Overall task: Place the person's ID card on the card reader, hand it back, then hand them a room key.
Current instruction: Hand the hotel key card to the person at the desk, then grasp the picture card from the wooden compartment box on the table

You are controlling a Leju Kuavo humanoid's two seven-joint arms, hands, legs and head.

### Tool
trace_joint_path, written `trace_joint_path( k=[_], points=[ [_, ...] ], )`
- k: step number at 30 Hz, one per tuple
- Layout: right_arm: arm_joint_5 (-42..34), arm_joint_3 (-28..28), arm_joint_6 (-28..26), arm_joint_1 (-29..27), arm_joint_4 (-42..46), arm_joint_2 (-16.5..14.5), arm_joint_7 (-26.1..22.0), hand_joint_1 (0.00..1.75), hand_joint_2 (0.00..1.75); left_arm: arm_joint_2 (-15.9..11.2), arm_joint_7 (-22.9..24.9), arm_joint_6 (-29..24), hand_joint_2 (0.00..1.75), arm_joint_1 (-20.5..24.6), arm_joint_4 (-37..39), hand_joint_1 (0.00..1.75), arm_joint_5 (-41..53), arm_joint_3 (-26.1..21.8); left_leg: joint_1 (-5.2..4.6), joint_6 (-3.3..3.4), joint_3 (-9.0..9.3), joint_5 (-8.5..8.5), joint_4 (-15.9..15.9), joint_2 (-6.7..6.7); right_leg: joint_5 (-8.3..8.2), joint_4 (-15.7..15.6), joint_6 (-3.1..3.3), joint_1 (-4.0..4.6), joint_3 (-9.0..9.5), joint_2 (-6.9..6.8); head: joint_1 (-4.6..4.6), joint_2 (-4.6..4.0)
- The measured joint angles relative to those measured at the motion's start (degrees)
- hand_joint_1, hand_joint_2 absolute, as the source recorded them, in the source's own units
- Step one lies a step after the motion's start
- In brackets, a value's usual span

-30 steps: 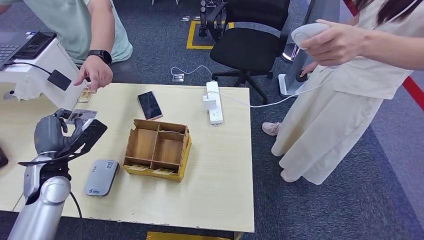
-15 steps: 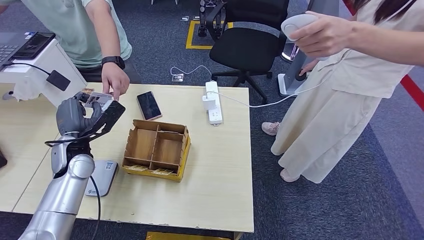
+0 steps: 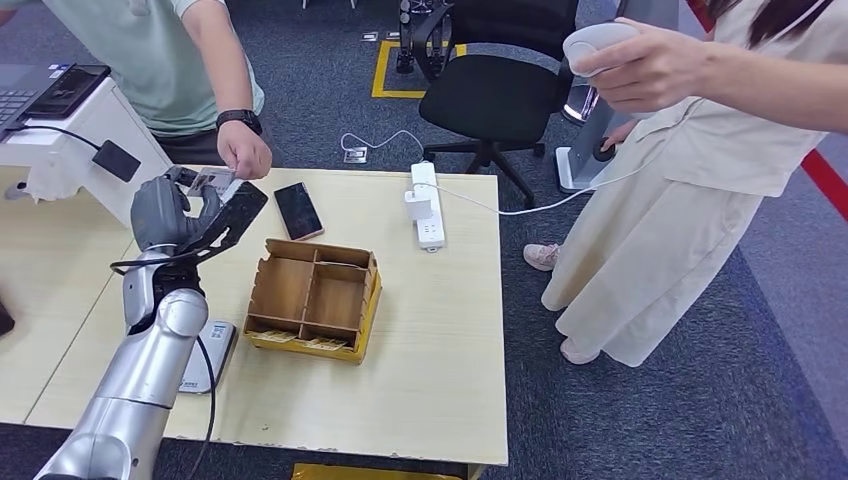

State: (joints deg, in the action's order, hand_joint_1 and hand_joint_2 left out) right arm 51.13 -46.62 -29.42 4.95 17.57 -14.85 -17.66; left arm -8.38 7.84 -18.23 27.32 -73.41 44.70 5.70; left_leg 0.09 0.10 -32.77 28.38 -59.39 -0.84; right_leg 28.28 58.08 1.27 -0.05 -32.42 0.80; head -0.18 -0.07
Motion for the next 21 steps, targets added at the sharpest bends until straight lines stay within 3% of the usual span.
trace_joint_path(
  k=[21],
  points=[
    [-0.54,0.0,-0.26,-0.28,0.0,-0.01,-0.01,0.0,0.0,0.3,-1.22,-3.83,1.75,0.3,0.49,0.0,-2.11,0.11,0.0,0.0,-0.01,0.0,0.01,0.0,0.0,0.01,0.0,0.0,0.0,-0.01,0.0,0.0]
  ],
)
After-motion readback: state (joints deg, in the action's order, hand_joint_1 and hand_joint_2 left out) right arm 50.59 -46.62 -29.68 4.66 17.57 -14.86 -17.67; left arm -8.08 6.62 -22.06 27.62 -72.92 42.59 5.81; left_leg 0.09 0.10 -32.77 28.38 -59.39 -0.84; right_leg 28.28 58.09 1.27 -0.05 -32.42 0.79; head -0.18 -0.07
